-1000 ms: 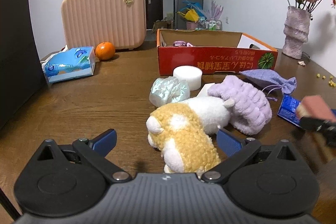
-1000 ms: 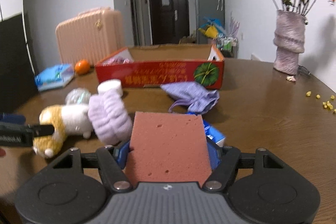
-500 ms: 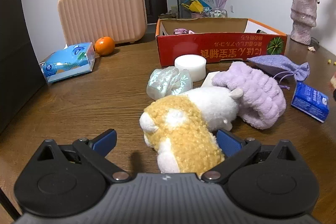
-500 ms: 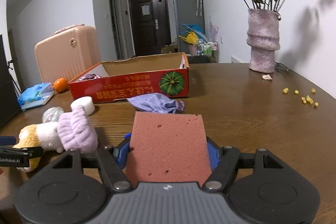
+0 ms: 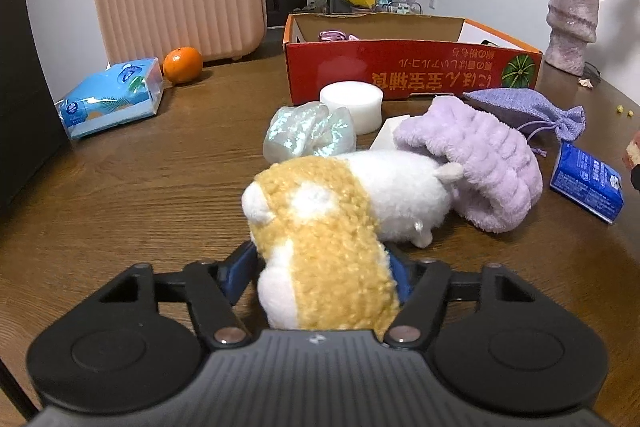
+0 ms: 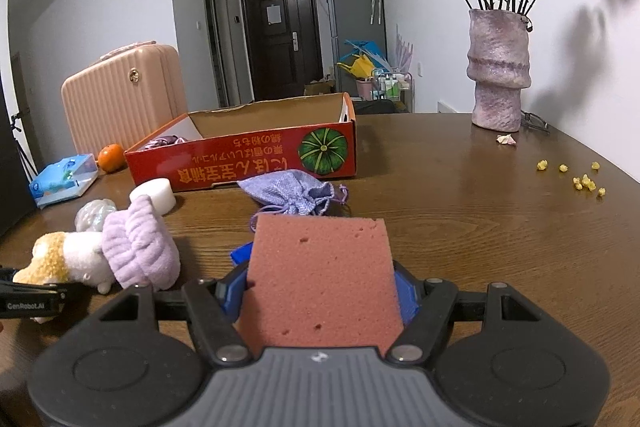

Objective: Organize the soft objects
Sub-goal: 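Grasp the yellow-white plush animal with the left tool while the right holds the sponge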

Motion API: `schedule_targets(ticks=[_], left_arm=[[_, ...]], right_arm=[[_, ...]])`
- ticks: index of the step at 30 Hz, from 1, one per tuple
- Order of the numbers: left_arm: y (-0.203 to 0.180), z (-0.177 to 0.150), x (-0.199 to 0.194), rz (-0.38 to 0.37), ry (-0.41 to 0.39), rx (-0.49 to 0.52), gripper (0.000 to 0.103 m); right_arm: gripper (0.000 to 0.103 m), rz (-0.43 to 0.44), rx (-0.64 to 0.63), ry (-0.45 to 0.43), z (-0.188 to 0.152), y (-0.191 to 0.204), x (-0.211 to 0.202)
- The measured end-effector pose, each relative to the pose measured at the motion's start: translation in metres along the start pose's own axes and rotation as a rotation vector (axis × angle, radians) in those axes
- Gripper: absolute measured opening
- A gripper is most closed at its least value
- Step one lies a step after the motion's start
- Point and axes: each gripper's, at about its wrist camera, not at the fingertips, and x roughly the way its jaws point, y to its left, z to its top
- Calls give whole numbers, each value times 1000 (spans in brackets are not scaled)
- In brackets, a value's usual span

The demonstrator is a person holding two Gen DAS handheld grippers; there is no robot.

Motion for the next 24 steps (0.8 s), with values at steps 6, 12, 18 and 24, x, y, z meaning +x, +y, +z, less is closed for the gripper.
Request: schedule_targets(ticks=[6, 12, 18, 24], left_arm=[[5, 0, -2, -18, -3, -23, 51], [8, 1, -10, -18, -38, -36, 51], [11, 1, -19, -10, -85, -53, 51], [17, 1, -33, 0, -144, -80, 51]], right_arm=[[69, -16, -7, 6, -1, 1, 1], [69, -24, -7, 5, -2, 1, 3], [69, -27, -7, 6, -2, 2, 3], [69, -25, -6, 0, -2, 2, 3]])
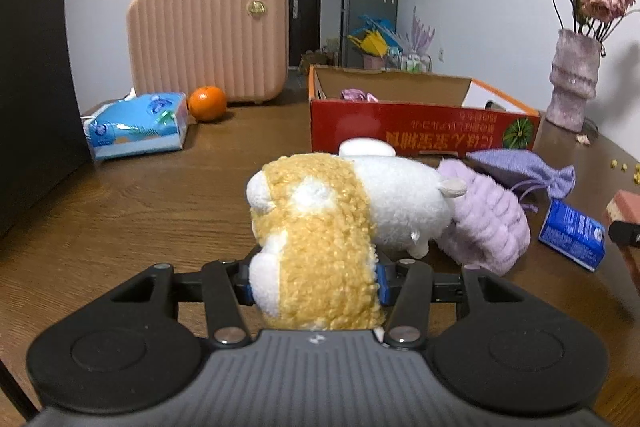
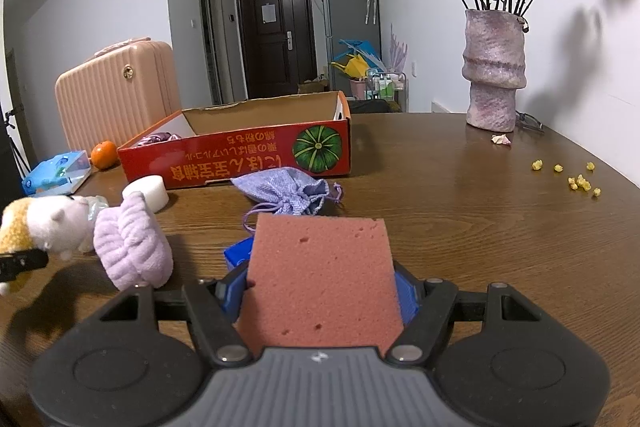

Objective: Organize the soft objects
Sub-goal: 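Grasp the yellow-white plush animal with the left tool while the right holds the sponge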

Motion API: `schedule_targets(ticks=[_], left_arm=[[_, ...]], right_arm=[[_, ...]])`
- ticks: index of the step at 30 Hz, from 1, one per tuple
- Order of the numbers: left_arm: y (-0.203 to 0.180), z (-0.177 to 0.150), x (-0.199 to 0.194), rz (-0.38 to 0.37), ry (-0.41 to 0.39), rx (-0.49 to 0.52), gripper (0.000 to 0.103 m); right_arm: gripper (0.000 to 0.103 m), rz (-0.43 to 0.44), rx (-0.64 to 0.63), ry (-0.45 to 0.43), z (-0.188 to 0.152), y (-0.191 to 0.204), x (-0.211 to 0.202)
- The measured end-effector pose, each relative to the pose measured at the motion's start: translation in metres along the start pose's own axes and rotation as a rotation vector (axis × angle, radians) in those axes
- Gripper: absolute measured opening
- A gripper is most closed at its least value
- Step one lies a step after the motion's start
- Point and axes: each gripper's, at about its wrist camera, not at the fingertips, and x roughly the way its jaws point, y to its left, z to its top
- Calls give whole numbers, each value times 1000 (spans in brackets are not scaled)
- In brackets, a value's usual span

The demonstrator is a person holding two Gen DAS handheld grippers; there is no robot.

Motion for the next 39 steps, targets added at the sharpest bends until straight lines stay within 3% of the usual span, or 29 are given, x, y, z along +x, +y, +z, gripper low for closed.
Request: schedule_targets(ticks=[23, 39], left_arm=[[-10, 32, -36, -38, -149, 13, 51], [-20, 62, -20, -46, -167, 20, 51]], right_arm=[[69, 24, -103, -73, 25, 20, -13], [69, 29, -168, -121, 57, 36, 3]])
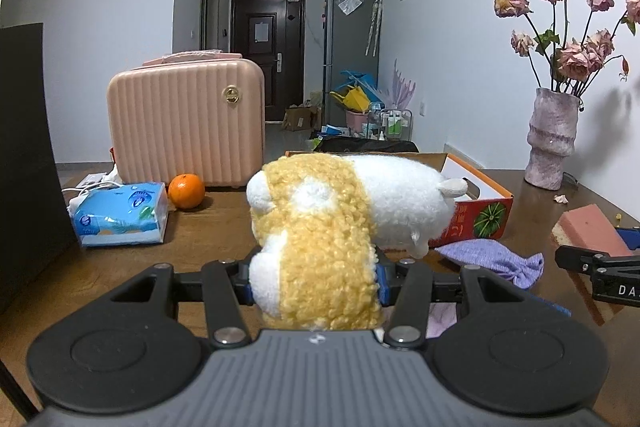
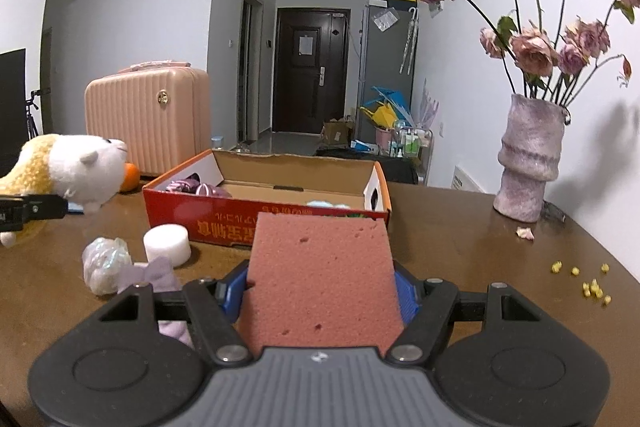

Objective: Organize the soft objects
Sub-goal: 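Grasp the yellow-white plush animal with the left tool while the right holds the sponge, then carry the plush animal and pink sponge over the cardboard box with both tools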

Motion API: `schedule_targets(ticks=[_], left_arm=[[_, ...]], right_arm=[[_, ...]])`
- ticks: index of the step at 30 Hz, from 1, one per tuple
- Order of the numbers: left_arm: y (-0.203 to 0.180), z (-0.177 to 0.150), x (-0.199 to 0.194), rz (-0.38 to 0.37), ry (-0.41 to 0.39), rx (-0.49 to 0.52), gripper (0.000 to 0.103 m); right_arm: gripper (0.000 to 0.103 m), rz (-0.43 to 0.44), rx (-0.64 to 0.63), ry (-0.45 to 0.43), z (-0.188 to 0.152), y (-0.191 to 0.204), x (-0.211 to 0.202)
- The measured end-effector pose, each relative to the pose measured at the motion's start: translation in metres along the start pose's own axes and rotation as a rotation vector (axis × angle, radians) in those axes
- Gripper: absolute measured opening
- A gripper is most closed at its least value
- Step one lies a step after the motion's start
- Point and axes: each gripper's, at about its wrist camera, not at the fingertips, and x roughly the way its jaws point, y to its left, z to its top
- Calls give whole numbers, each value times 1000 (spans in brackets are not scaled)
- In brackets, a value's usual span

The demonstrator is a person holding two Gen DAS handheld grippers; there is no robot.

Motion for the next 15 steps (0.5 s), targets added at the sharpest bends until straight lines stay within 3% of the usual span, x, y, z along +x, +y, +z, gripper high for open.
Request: schedule_targets(ticks=[15], left_arm=[[-11, 30, 43, -5, -10, -18, 51]], right_arm=[[69, 4, -14, -53, 38, 4, 38]])
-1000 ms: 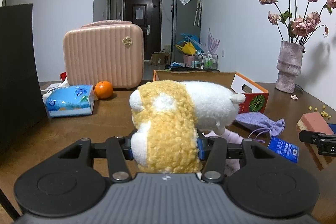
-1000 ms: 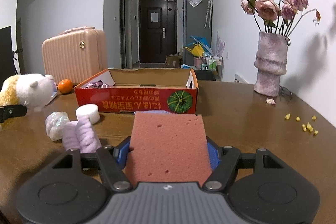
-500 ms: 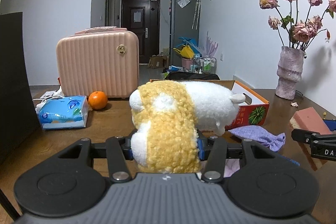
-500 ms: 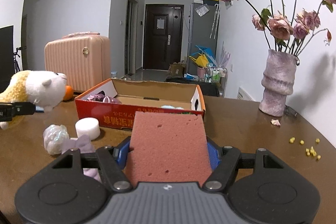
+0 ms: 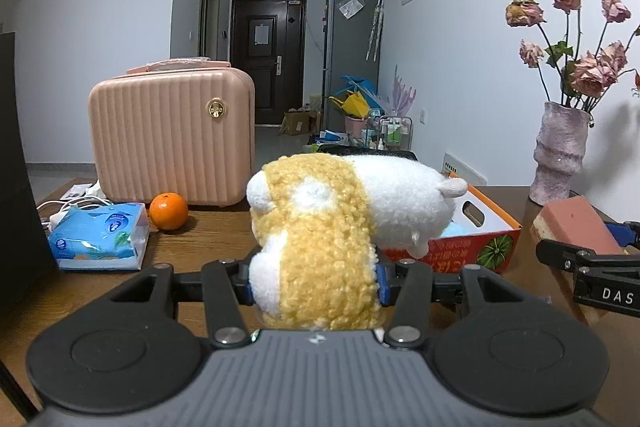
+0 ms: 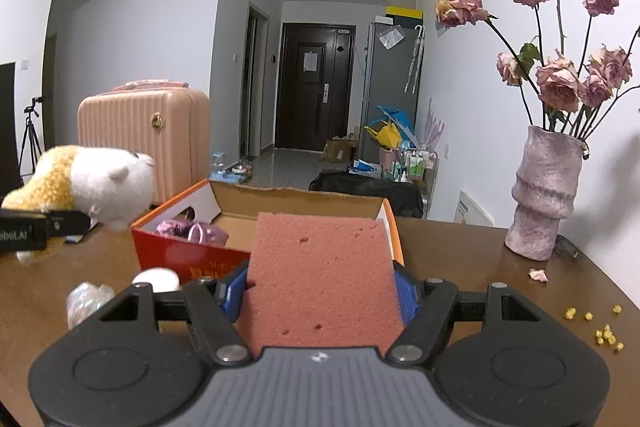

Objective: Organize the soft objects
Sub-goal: 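Carry the plush animal and pink sponge over the cardboard box with both tools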

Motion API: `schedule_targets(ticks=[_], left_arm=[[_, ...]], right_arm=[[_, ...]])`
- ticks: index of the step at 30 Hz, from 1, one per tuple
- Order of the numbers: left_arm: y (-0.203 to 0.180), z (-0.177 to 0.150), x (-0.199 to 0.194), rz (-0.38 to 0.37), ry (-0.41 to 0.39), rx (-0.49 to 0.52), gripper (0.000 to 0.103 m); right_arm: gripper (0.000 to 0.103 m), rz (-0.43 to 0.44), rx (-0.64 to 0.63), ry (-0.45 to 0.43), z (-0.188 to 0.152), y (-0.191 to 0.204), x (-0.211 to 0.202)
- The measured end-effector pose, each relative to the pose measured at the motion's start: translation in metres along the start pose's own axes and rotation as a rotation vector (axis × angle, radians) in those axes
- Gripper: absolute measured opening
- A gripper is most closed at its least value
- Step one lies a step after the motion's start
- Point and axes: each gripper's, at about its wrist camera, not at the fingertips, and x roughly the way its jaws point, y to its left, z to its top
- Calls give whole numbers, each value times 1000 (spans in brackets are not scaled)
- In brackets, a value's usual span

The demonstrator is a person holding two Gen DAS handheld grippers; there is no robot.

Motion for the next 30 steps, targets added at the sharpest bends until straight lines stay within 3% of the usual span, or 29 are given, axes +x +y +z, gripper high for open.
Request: schedule_targets(ticks=[30], left_arm=[[-4, 35, 92, 19, 19, -17, 51]], right_arm=[[69, -17, 21, -26, 57, -19, 98]])
